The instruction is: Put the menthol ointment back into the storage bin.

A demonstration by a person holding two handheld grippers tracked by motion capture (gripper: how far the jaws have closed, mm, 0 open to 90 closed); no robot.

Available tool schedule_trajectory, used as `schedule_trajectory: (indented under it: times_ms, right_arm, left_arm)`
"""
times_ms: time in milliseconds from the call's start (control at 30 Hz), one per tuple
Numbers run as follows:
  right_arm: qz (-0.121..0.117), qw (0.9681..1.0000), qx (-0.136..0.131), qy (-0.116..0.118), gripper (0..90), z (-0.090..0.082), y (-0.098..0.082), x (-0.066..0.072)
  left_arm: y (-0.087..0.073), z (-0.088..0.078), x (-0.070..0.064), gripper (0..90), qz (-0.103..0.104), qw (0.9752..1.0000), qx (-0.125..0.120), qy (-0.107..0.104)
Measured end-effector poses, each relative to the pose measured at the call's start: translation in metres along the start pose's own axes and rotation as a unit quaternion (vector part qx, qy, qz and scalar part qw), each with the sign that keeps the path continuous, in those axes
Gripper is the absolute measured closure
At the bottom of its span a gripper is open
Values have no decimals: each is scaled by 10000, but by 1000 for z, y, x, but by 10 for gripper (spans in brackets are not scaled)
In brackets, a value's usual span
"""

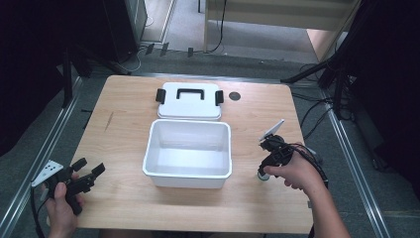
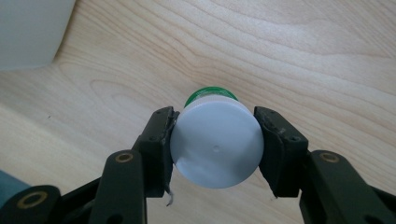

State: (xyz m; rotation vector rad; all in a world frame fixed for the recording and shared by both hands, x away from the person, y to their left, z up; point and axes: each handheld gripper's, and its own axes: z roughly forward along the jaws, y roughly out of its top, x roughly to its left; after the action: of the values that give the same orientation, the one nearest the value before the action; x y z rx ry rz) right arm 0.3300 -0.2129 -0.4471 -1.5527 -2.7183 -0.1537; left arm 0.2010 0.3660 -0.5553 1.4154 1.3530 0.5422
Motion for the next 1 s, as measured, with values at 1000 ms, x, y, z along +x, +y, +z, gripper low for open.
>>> schedule_trajectory:
  times_ms: [1000]
  right_arm:
    - [-83,9998,17,195,516,-53,4,0]
  left_arm:
    - [0,1,-2,140,105,9999,53,40]
